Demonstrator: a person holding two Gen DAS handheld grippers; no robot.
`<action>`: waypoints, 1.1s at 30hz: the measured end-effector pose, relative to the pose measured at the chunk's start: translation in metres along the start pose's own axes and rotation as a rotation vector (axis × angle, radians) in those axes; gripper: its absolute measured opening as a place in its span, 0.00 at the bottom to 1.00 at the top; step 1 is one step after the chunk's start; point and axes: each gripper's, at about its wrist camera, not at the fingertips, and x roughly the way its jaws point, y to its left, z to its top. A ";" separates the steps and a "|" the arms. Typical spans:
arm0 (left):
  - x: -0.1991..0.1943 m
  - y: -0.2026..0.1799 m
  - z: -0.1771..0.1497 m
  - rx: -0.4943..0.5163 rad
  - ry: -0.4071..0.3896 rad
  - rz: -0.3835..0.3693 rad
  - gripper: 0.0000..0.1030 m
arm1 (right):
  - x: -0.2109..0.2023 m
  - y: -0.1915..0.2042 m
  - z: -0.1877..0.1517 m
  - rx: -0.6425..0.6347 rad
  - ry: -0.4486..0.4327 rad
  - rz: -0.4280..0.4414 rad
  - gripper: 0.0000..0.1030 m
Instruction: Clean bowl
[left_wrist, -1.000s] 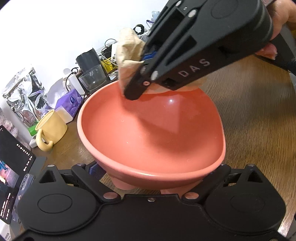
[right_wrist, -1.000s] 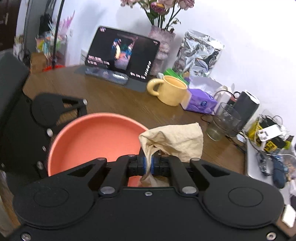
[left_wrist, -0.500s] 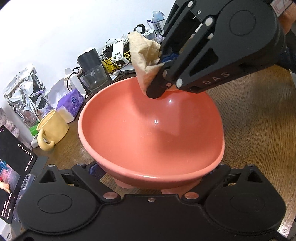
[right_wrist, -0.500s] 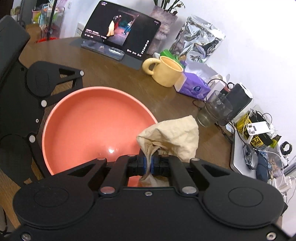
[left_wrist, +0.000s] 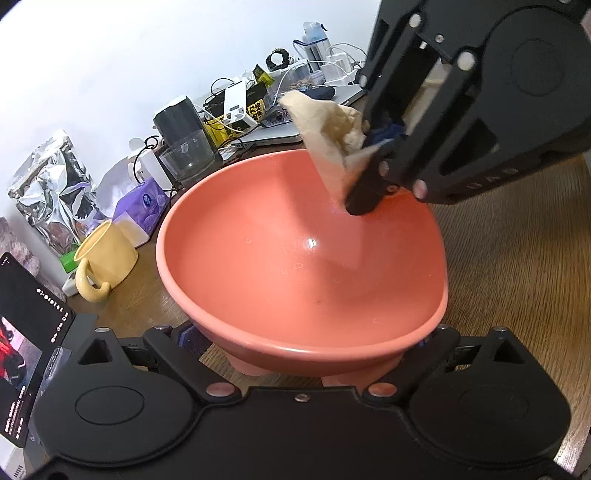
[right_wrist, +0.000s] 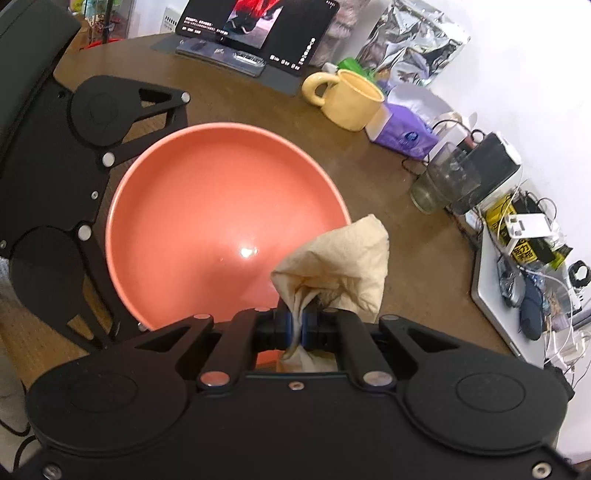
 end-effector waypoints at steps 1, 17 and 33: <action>-0.004 -0.003 0.002 -0.004 0.000 0.000 0.92 | 0.000 0.000 0.000 0.004 0.008 0.010 0.05; 0.000 0.000 0.000 -0.012 0.009 0.000 0.92 | -0.007 0.005 -0.002 0.071 0.046 0.209 0.05; 0.002 0.001 0.004 -0.022 0.013 -0.004 0.92 | -0.010 0.002 0.001 0.161 -0.006 0.378 0.05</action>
